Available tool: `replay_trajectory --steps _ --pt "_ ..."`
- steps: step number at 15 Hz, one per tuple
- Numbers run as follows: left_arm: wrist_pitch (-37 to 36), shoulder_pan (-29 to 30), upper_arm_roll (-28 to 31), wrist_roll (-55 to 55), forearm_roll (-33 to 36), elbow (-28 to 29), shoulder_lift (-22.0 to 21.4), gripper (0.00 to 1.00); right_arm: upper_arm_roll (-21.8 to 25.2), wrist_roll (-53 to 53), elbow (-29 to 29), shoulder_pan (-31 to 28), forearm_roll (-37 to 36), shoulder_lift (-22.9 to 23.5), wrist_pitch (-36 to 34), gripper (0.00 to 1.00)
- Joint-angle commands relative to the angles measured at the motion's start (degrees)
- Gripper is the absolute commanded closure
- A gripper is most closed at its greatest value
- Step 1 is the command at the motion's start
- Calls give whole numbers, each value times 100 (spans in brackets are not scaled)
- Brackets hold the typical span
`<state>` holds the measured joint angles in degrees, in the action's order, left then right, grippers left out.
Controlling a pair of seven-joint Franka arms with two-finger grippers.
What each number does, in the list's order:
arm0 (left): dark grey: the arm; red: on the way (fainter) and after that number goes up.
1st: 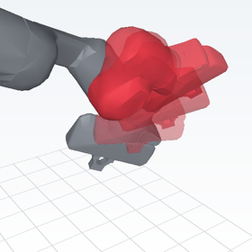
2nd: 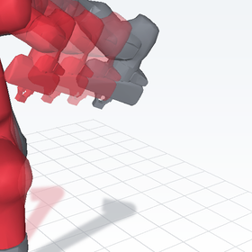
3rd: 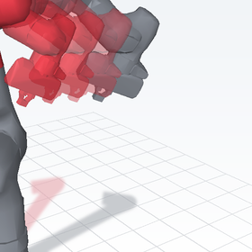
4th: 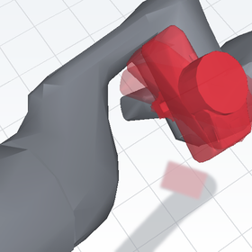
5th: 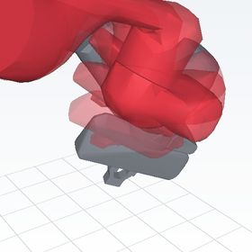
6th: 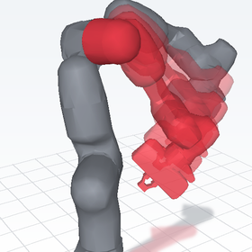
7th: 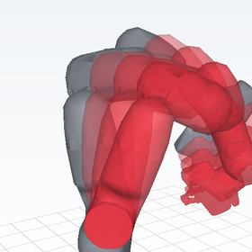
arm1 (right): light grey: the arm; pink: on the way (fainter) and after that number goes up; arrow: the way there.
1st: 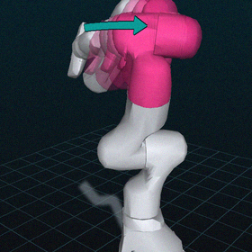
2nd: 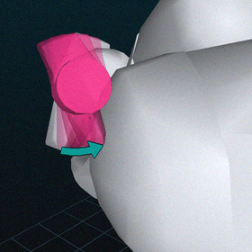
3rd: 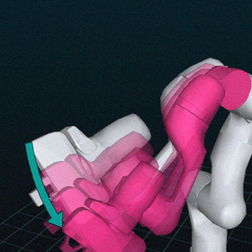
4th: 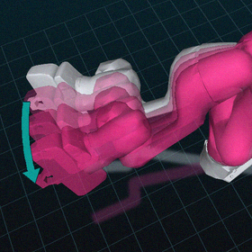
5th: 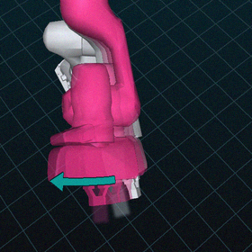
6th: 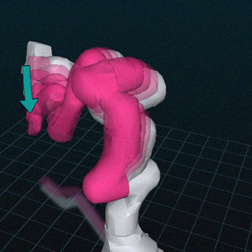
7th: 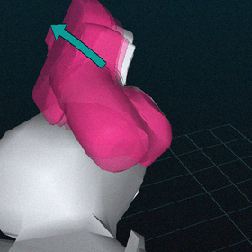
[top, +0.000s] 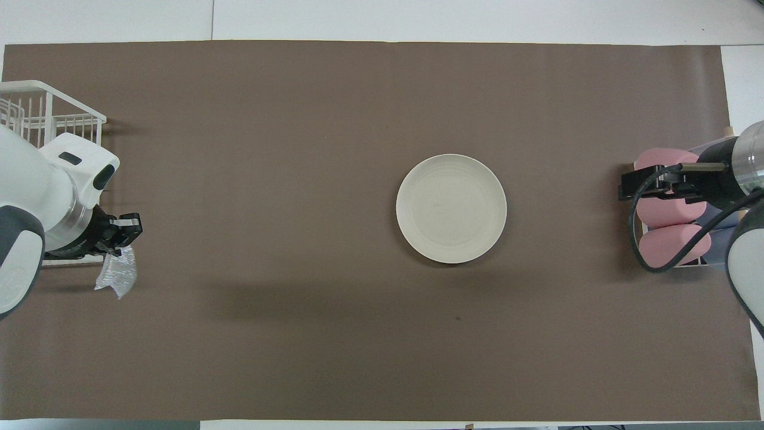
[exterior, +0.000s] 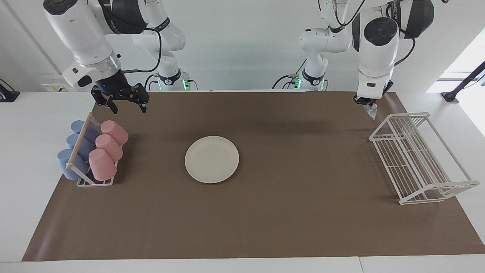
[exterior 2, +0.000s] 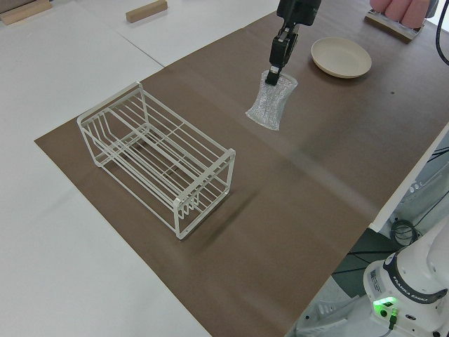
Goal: Wipe plate with sponge
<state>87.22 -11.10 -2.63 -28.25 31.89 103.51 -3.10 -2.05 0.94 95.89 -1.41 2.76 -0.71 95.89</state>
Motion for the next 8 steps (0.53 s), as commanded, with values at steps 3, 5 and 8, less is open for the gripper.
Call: replay_trajectory --steps 3,5,8 --pt "441 72 43 -85 1819 -420 995 100 721 117 -343 560 -162 204 -351 0" --pt "865 301 44 -111 2066 -262 1101 100 969 134 -176 720 -171 125 -378 0" --pt "1331 424 44 -198 2591 273 1171 100 1075 152 -106 913 -171 20 -378 0"
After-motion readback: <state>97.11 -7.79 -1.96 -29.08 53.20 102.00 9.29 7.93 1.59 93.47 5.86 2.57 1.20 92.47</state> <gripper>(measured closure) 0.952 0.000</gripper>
